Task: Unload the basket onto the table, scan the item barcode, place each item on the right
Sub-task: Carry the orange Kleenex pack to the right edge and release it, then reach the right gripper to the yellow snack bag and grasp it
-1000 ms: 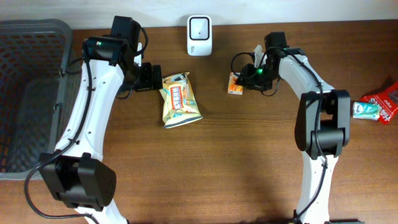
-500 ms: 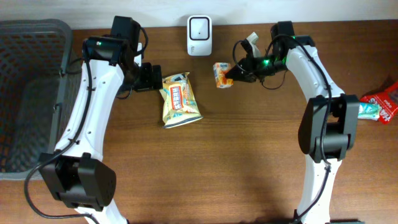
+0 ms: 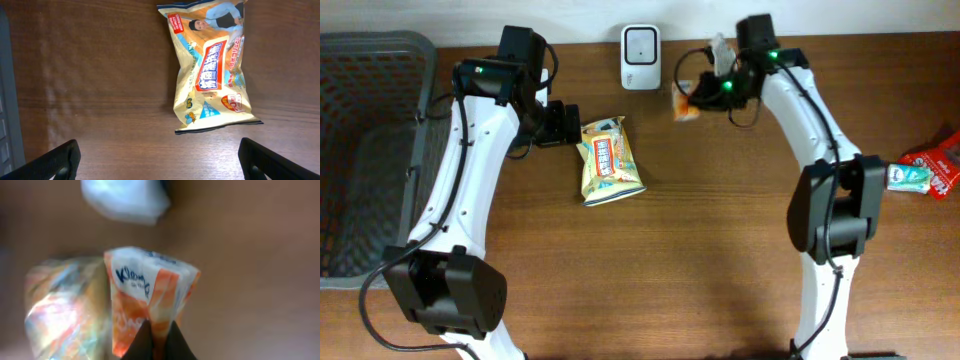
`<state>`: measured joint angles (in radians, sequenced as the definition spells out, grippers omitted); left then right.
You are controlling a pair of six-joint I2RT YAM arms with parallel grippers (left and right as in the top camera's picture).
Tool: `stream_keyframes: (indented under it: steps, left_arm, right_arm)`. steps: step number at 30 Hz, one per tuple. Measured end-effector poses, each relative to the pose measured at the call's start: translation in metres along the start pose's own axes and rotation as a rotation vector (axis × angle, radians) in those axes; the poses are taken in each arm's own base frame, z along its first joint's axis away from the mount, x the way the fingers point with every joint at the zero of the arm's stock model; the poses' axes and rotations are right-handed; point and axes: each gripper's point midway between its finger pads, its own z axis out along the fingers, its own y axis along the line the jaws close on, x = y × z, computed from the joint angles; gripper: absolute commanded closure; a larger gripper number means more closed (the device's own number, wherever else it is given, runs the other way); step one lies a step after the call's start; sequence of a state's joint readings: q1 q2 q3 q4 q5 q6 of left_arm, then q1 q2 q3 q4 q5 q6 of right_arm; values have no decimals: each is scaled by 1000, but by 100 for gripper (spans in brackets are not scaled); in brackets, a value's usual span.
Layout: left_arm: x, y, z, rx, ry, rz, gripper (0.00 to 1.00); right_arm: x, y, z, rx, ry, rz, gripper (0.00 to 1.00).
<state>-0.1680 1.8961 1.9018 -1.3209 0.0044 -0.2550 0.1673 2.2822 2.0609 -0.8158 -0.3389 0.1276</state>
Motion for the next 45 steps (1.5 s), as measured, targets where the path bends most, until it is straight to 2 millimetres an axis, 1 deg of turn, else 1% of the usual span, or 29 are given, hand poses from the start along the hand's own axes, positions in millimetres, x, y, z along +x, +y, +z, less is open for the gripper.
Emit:
stream_keyframes:
  steps: [1,2,4,5,7,8,10,12,15,16,19,21,23,26,28,30,31,33,34,35,36,37,39,40,41,42,43,44,45]
  left_arm:
    - [0,0,0,0,-1,0,1]
    - [0,0,0,0,0,0,1]
    - [0,0,0,0,1,0,1]
    - [0,0,0,0,0,0,1]
    - [1,0,0,0,3,0,1]
    - [0,0,0,0,0,0,1]
    - [0,0,0,0,0,0,1]
    - [0,0,0,0,0,0,1]
    - [0,0,0,0,0,0,1]
    - [0,0,0,0,0,0,1]
    - [0,0,0,0,0,0,1]
    - [0,0,0,0,0,0,1]
    - [0,0,0,0,0,0,1]
    - [0,0,0,0,1,0,1]
    - [0,0,0,0,0,0,1]
    - [0,0,0,0,0,0,1]
    - [0,0,0,0,0,0,1]
    - [0,0,0,0,2,0,1]
    - [0,0,0,0,1,0,1]
    - [0,0,0,0,0,0,1]
    - [0,0,0,0,0,0,1]
    - [0,0,0,0,0,0,1]
    - [0,0,0,0,0,0,1]
    - [0,0,0,0,0,0,1]
    - [0,0,0,0,0,0,1]
    - [0,0,0,0,0,0,1]
    - [0,0,0,0,0,0,1]
    - [0,0,0,0,0,0,1]
    - [0,0,0,0,0,0,1]
  right_arm:
    - [-27,2,-1,121,-111,-69,96]
    - [-60,16,-5,233,-252,-182,96]
    - [-101,50,-17,343,-445,-386,96]
    - [-122,74,-26,403,-549,-509,96]
    - [-140,95,-33,459,-655,-616,96]
    - [-146,97,-29,496,-688,-664,96]
    - [-144,82,-8,551,-663,-723,96]
    - [-131,67,25,579,-578,-822,96]
    - [-116,61,56,603,-492,-973,96]
    - [-113,63,60,602,-482,-998,96]
    - [-116,67,59,598,-504,-991,96]
    - [-128,64,46,651,-568,-917,96]
    - [-133,54,36,714,-591,-841,96]
    - [-112,23,38,760,-489,-665,96]
    - [-104,6,24,756,-455,-523,96]
    - [-102,-22,-11,760,-437,-351,96]
    - [-101,-46,-37,776,-439,-232,96]
    - [-87,-130,-111,858,-427,86,96]
    - [-75,-161,-131,890,-409,186,96]
    - [-71,-167,-135,890,-421,245,96]
    - [-27,-242,-171,974,-326,435,96]
    - [-3,-275,-182,993,-288,534,96]
    - [49,-336,-198,1006,-218,707,96]
    - [76,-359,-202,994,-185,786,96]
    - [92,-370,-203,982,-166,828,96]
    - [115,-386,-204,963,-142,889,95]
    - [136,-400,-204,949,-129,945,76]
    - [145,-406,-205,936,-128,973,48]
    - [154,-413,-208,931,-126,1000,23]
